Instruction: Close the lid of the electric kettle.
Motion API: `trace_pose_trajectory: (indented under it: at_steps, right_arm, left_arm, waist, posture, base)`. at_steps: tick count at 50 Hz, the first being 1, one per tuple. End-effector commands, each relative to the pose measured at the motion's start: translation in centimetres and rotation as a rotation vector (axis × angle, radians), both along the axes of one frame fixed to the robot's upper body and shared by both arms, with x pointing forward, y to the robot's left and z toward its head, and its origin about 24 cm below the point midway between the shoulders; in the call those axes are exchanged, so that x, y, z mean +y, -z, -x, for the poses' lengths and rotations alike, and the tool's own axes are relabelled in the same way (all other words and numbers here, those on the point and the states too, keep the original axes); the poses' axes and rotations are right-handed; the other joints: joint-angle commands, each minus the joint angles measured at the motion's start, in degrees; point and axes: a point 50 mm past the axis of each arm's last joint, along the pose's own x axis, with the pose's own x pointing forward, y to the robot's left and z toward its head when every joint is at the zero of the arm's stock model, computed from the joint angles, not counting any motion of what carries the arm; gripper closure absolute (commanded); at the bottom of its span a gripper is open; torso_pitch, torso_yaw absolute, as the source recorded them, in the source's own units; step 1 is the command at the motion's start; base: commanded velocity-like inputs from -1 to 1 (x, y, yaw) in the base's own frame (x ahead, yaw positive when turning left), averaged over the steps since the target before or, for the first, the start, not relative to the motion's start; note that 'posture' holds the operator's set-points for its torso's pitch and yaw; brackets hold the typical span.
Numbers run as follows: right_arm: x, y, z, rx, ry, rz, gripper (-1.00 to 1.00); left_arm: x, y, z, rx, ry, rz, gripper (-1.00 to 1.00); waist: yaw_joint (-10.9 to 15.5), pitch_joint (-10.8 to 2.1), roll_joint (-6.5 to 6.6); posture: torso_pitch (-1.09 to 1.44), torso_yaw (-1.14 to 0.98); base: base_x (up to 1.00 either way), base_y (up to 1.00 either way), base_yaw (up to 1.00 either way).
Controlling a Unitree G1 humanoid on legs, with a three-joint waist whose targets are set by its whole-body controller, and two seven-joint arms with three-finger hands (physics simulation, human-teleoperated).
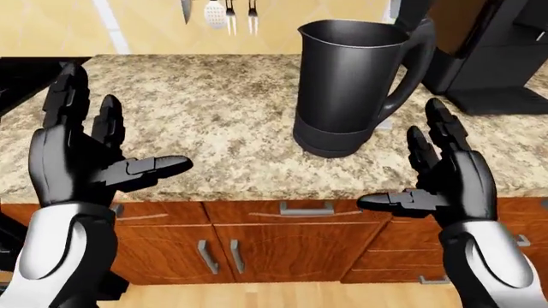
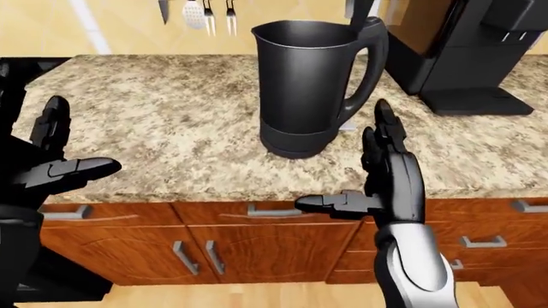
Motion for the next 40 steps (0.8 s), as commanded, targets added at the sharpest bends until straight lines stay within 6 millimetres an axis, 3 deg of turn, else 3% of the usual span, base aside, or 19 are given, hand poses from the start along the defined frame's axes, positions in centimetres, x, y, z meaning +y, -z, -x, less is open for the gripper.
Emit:
trace_pose_trajectory:
  at_steps: [1,2,3,6,14,15,17,19,21,23,24,26,40]
  right_arm:
    - [-0.1,-0.87,0.3,-0.057,0.009,0.011,-1.0]
    - [-0.09,-0.93,0.37,-0.06,0.008,0.008,-1.0]
    - [-0.12,-0.93,0.37,-0.059,0.011,0.011,-1.0]
    - [-0.22,-1.15,0.51,-0.069,0.013,0.005,-1.0]
    - [-0.2,-1.14,0.6,-0.087,0.009,0.01,-1.0]
    - [-0.2,-1.08,0.61,-0.083,0.01,0.011,-1.0]
    - [-0.24,-1.15,0.68,-0.084,0.016,0.01,-1.0]
    - [-0.34,-1.11,0.57,-0.08,0.023,0.009,-1.0]
    - [-0.37,-1.07,0.49,-0.078,0.028,0.012,-1.0]
    - [-0.38,-1.05,0.5,-0.078,0.028,0.011,-1.0]
    - [-0.35,-1.07,0.5,-0.077,0.028,0.011,-1.0]
    - [-0.37,-1.04,0.44,-0.076,0.029,0.01,-1.0]
    - [-0.58,-1.23,0.46,-0.08,0.039,0.003,-1.0]
  left_arm:
    - [-0.21,-0.92,0.34,-0.058,0.007,-0.012,-1.0]
    - [-0.22,-0.88,0.33,-0.058,0.007,-0.012,-1.0]
    - [-0.22,-0.85,0.33,-0.058,0.007,-0.012,-1.0]
    - [-0.25,-0.82,0.4,-0.057,0.008,-0.013,-1.0]
    - [-0.2,-0.77,0.41,-0.057,0.005,-0.011,-1.0]
    - [-0.21,-0.77,0.44,-0.057,0.006,-0.011,-1.0]
    - [-0.17,-0.75,0.36,-0.058,0.005,-0.01,-1.0]
    - [-0.16,-0.74,0.33,-0.058,0.005,-0.01,-1.0]
    - [-0.15,-0.81,0.32,-0.058,0.005,-0.009,-1.0]
    - [-0.16,-0.75,0.28,-0.058,0.005,-0.01,-1.0]
    - [-0.18,-0.77,0.3,-0.058,0.006,-0.01,-1.0]
    - [-0.17,-0.73,0.28,-0.057,0.006,-0.011,-1.0]
    - [-0.15,-0.9,0.32,-0.057,0.006,-0.008,-1.0]
  waist:
    - [0.1,-1.25,-0.33]
    - [0.8,-1.71,-0.3]
    - [0.5,-1.19,0.42]
    - [0.7,-2.15,0.94]
    - [-0.1,-2.28,1.9]
    - [-0.1,-3.04,1.99]
    - [-0.3,-1.17,3.44]
    - [-0.5,-0.75,5.31]
    - [-0.7,-2.07,2.28]
    - [-0.3,-1.34,-0.06]
    - [-0.3,-1.16,1.88]
    - [-0.4,-1.94,1.69]
    - [-0.4,-1.93,2.24]
  posture:
    - [0.0,0.0]
    - [0.0,0.0]
    - [0.0,0.0]
    - [0.0,0.0]
    - [0.0,0.0]
    - [0.0,0.0]
    - [0.0,0.0]
    - [0.0,0.0]
    - [0.0,0.0]
    - [0.0,0.0]
    - [0.0,0.0]
    - [0.0,0.0]
    - [0.0,0.0]
  base:
    - [0.0,0.0,0.0]
    - [0.0,0.0,0.0]
    - [0.0,0.0,0.0]
    - [0.0,0.0,0.0]
    - [0.0,0.0,0.0]
    - [0.0,-0.12,0.0]
    - [0.0,-0.41,0.0]
    - [0.0,-0.19,0.0]
    - [0.0,0.0,0.0]
    - [0.0,0.0,0.0]
    - [0.0,0.0,0.0]
    - [0.0,0.0,0.0]
    - [0.0,0.0,0.0]
